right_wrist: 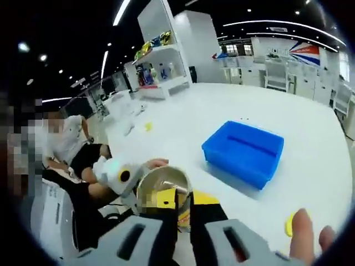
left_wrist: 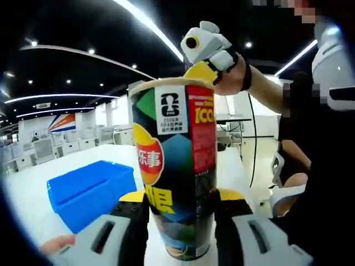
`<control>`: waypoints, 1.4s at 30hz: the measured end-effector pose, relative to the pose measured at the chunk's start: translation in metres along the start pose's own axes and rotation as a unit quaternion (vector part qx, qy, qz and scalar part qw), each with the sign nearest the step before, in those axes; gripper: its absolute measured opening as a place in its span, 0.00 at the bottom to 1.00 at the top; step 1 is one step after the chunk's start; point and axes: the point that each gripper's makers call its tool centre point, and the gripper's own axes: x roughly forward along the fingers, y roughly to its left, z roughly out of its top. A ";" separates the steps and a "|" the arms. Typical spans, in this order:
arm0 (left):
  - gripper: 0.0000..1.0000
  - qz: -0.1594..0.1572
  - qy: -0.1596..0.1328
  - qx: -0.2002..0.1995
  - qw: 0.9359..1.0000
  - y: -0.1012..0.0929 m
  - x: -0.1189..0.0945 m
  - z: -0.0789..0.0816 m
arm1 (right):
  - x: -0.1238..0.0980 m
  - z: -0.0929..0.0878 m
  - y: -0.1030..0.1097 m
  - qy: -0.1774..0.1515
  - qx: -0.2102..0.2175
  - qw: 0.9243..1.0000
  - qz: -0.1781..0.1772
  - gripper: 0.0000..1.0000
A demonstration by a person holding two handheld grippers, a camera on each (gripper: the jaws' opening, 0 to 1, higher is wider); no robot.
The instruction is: Open the lid of the chip container on the table, take out the chips, place them into the box in front of the container, and close the lid
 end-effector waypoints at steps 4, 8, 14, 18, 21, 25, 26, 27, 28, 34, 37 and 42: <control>0.47 0.004 0.013 0.005 1.000 -0.003 0.001 0.000 | -0.001 -0.001 0.001 0.011 0.020 1.000 0.001 0.00; 0.47 0.003 0.032 0.012 0.999 -0.005 0.003 0.000 | -0.006 -0.004 0.001 0.032 -0.010 0.999 -0.024 0.00; 0.47 -0.010 0.056 0.034 0.998 -0.011 0.000 0.004 | -0.016 -0.010 -0.010 0.032 -0.016 0.998 -0.048 0.00; 0.47 -0.016 0.075 0.052 0.996 -0.013 -0.004 0.005 | -0.019 -0.025 -0.030 0.036 0.007 0.997 -0.063 0.00; 0.46 -0.018 0.085 0.062 0.994 -0.013 -0.007 0.004 | -0.017 -0.032 -0.036 0.014 0.065 0.997 -0.038 0.00; 0.46 -0.028 0.096 0.069 0.993 -0.014 -0.009 0.000 | -0.011 -0.049 -0.048 0.004 0.109 0.994 -0.019 0.00; 0.46 -0.030 0.098 0.070 0.992 -0.014 -0.010 -0.001 | -0.010 -0.051 -0.048 -0.003 0.122 0.992 -0.012 0.00; 0.46 -0.032 0.101 0.073 0.992 -0.014 -0.010 -0.002 | -0.009 -0.055 -0.049 -0.011 0.141 0.990 0.000 0.00; 0.46 -0.035 0.103 0.075 0.991 -0.015 -0.011 -0.003 | -0.009 -0.057 -0.050 -0.013 0.153 0.988 0.009 0.00; 0.46 -0.060 0.127 0.092 0.986 -0.015 -0.013 -0.011 | -0.001 -0.077 -0.056 -0.025 0.185 0.982 0.028 0.00; 0.46 -0.078 0.151 0.102 0.980 -0.013 -0.015 -0.018 | 0.007 -0.089 -0.057 -0.034 0.203 0.978 0.038 0.00; 0.46 -0.093 0.200 0.125 0.967 -0.010 -0.020 -0.031 | 0.024 -0.105 -0.056 -0.047 0.221 0.973 0.048 0.00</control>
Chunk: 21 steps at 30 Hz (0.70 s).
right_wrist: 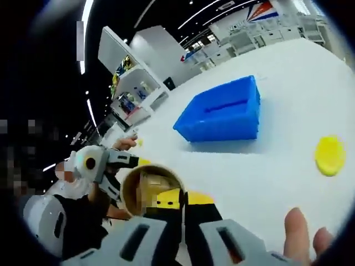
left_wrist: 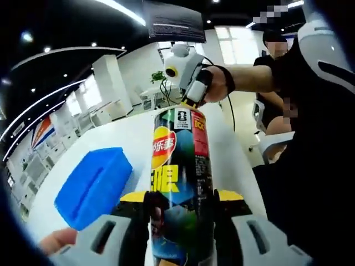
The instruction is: Open the lid of the chip container on the table, take out the chips, place them into the box in front of the container, and close the lid
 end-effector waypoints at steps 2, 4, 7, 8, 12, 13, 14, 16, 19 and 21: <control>0.46 -0.004 0.018 0.009 1.000 0.001 0.001 -0.005 | 0.006 -0.003 -0.004 -0.008 0.011 1.000 0.006 0.00; 0.46 -0.006 0.034 0.017 0.999 0.002 0.002 -0.009 | 0.010 -0.007 -0.008 -0.012 0.018 1.000 0.009 0.00; 0.46 -0.011 0.052 0.027 0.998 0.002 0.005 -0.016 | 0.018 -0.014 -0.013 -0.016 0.027 0.999 0.010 0.00; 0.46 -0.012 0.059 0.032 0.998 0.002 0.007 -0.018 | 0.021 -0.018 -0.016 -0.017 0.030 0.999 0.010 0.00; 0.46 -0.015 0.082 0.044 0.996 0.000 0.011 -0.025 | 0.029 -0.026 -0.024 -0.018 0.036 0.999 0.009 0.00; 0.46 -0.016 0.085 0.047 0.995 0.000 0.012 -0.026 | 0.031 -0.027 -0.025 -0.018 0.036 0.999 0.008 0.00; 0.46 -0.016 0.090 0.048 0.995 0.000 0.013 -0.027 | 0.034 -0.028 -0.027 -0.017 0.033 0.999 0.005 0.00; 0.46 -0.017 0.100 0.055 0.993 -0.001 0.015 -0.032 | 0.038 -0.032 -0.031 -0.012 0.025 1.000 -0.001 0.01; 0.46 -0.016 0.113 0.065 0.991 -0.002 0.018 -0.037 | 0.044 -0.036 -0.036 -0.006 0.014 1.000 -0.011 0.01; 0.46 -0.013 0.122 0.075 0.990 -0.002 0.019 -0.040 | 0.048 -0.040 -0.040 -0.002 0.005 1.000 -0.019 0.01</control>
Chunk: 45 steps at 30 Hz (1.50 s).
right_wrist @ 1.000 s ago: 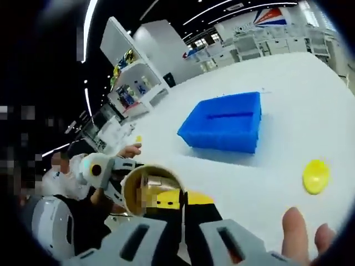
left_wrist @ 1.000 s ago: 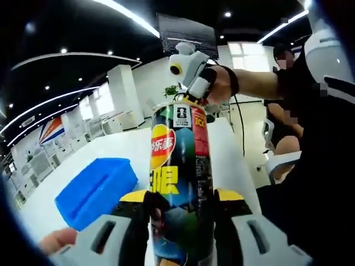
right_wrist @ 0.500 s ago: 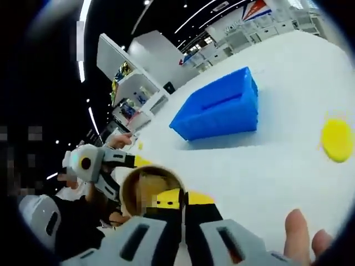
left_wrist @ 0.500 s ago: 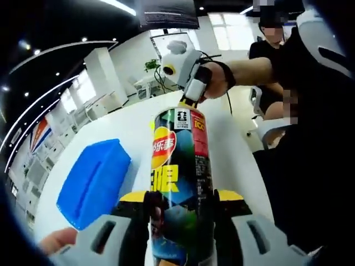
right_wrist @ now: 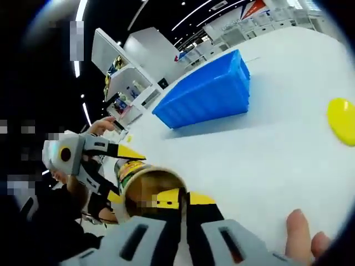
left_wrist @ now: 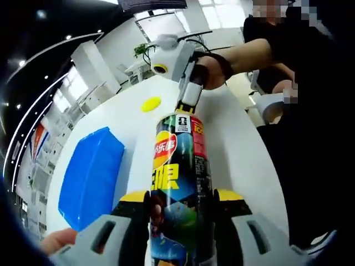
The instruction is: Open the lid of the chip container on the table, take out the chips, place them into the box in front of the container, and close the lid
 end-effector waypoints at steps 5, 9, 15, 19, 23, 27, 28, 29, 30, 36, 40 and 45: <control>0.46 0.006 0.020 0.016 1.000 -0.002 0.005 -0.007 | 0.005 -0.003 -0.008 0.000 -0.054 0.998 -0.031 0.00; 0.46 0.008 0.019 0.014 1.000 0.000 0.003 -0.006 | 0.006 -0.002 -0.006 -0.004 -0.051 0.998 -0.028 0.00; 0.46 0.013 0.023 0.021 0.999 0.000 0.002 -0.006 | 0.005 0.000 -0.008 -0.015 -0.023 1.000 -0.015 0.00; 0.46 0.016 0.025 0.025 0.999 0.003 0.002 -0.007 | 0.005 0.001 -0.007 -0.015 -0.027 0.999 -0.013 0.01; 0.46 0.015 0.023 0.026 0.999 0.004 0.000 -0.007 | 0.002 -0.002 -0.003 -0.006 -0.047 0.999 -0.006 0.01; 0.46 0.009 0.022 0.027 0.999 0.003 0.001 -0.006 | -0.003 -0.005 0.003 0.002 -0.047 0.999 0.024 0.06; 0.46 0.009 0.023 0.027 0.999 0.003 0.002 -0.006 | -0.007 -0.001 0.003 -0.007 -0.041 0.999 0.029 0.07; 0.46 0.009 0.023 0.027 0.999 0.003 0.002 -0.006 | -0.009 0.004 0.005 -0.022 -0.031 0.999 0.039 0.07; 0.46 0.008 0.023 0.026 0.999 0.003 0.002 -0.006 | -0.013 0.008 0.006 -0.031 -0.021 0.998 0.046 0.08; 0.46 0.010 0.017 0.021 1.000 0.002 0.002 -0.006 | -0.037 0.017 0.018 -0.032 0.055 0.988 0.140 0.11; 0.46 0.012 0.016 0.017 1.000 0.002 0.003 -0.005 | -0.035 0.015 0.020 -0.019 0.088 0.983 0.160 0.13; 0.47 0.016 0.014 0.012 1.000 -0.001 0.003 -0.006 | -0.035 0.011 0.005 -0.005 0.090 0.987 0.133 0.13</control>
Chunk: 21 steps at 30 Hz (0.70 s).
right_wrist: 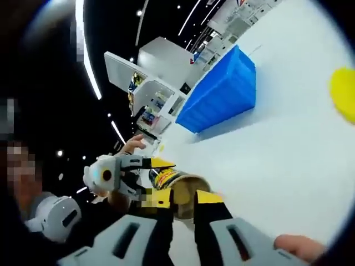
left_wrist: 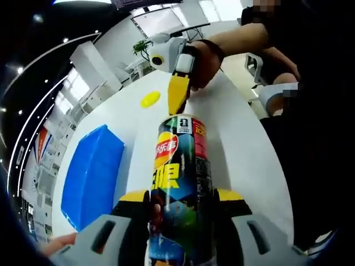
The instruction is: Open the lid of the chip container on the table, take out the chips, place them into the box in front of the container, and close the lid
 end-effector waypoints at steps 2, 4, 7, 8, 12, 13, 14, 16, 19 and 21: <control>0.47 0.001 -0.001 0.000 1.000 -0.001 0.000 0.000 | 0.003 -0.001 -0.002 0.004 0.015 1.000 -0.001 0.13; 0.47 0.002 -0.001 -0.001 1.000 -0.001 0.000 -0.002 | 0.008 -0.007 0.005 0.016 0.024 1.000 0.014 0.13; 0.47 0.001 -0.004 -0.005 1.000 0.000 0.001 -0.001 | 0.014 -0.011 0.009 0.027 0.031 0.999 0.015 0.10; 0.47 0.000 -0.005 -0.008 1.000 0.001 0.001 -0.001 | 0.016 -0.013 0.012 0.030 0.047 0.998 0.026 0.08; 0.47 -0.001 -0.004 -0.016 1.000 0.004 0.004 -0.002 | 0.018 -0.013 0.013 0.032 0.103 0.993 0.044 0.05; 0.48 -0.001 -0.001 -0.017 1.000 0.004 0.005 -0.002 | 0.019 -0.012 0.015 0.030 0.097 0.994 0.045 0.05; 0.48 0.000 0.001 -0.016 1.000 0.005 0.005 -0.002 | 0.021 -0.012 0.014 0.031 0.079 0.996 0.039 0.05; 0.48 0.001 0.005 -0.017 1.000 0.006 0.006 -0.003 | 0.026 -0.014 0.015 0.034 0.080 0.996 0.038 0.05; 0.50 -0.001 0.012 -0.010 1.000 0.004 0.010 -0.004 | 0.029 -0.018 0.014 0.060 0.096 0.993 0.035 0.06; 0.51 0.004 0.016 -0.007 1.000 0.005 0.012 -0.007 | 0.032 -0.019 0.012 0.069 0.096 0.992 0.031 0.08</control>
